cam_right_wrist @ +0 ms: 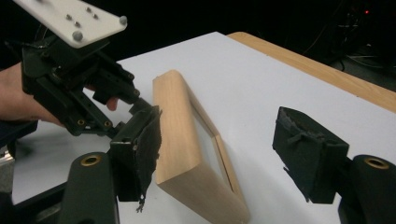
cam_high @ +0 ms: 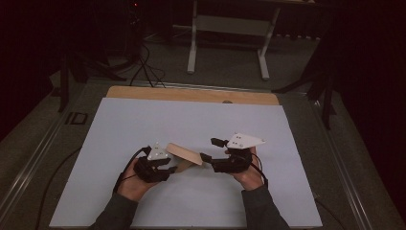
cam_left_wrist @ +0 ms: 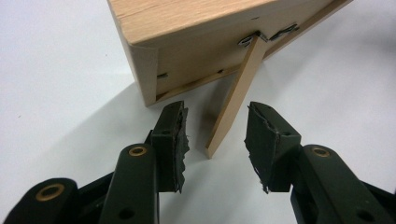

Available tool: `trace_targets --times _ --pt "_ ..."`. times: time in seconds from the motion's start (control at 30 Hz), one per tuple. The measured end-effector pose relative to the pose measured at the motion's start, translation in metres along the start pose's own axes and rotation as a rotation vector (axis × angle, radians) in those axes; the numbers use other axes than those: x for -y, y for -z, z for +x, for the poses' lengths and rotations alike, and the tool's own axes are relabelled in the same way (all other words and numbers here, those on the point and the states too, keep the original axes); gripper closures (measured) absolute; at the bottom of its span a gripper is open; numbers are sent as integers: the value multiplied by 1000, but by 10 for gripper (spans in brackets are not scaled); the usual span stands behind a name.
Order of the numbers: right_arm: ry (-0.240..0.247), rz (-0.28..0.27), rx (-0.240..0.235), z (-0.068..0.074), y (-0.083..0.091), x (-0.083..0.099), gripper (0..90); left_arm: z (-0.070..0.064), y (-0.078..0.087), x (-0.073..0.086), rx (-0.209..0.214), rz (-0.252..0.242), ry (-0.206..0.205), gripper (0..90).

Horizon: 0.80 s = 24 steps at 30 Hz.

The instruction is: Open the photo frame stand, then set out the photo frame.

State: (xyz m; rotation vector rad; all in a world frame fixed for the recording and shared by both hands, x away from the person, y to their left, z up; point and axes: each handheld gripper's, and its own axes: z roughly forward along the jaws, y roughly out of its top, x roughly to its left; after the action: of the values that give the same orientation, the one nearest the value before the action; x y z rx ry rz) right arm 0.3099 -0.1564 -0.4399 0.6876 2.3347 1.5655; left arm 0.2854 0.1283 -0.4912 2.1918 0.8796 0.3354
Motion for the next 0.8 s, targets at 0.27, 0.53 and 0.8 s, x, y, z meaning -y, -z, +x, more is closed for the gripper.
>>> trace_targets --times 0.27,0.53,0.8 --pt "-18 -25 38 -7 7 0 338 -2 1 -2 1 -6 -6 574" --pt "-31 -35 69 -12 10 3 391 -2 2 -2 -1 -8 -9 574" --pt "-66 -20 108 -21 9 12 496 -2 4 -3 -4 -18 -6 578"
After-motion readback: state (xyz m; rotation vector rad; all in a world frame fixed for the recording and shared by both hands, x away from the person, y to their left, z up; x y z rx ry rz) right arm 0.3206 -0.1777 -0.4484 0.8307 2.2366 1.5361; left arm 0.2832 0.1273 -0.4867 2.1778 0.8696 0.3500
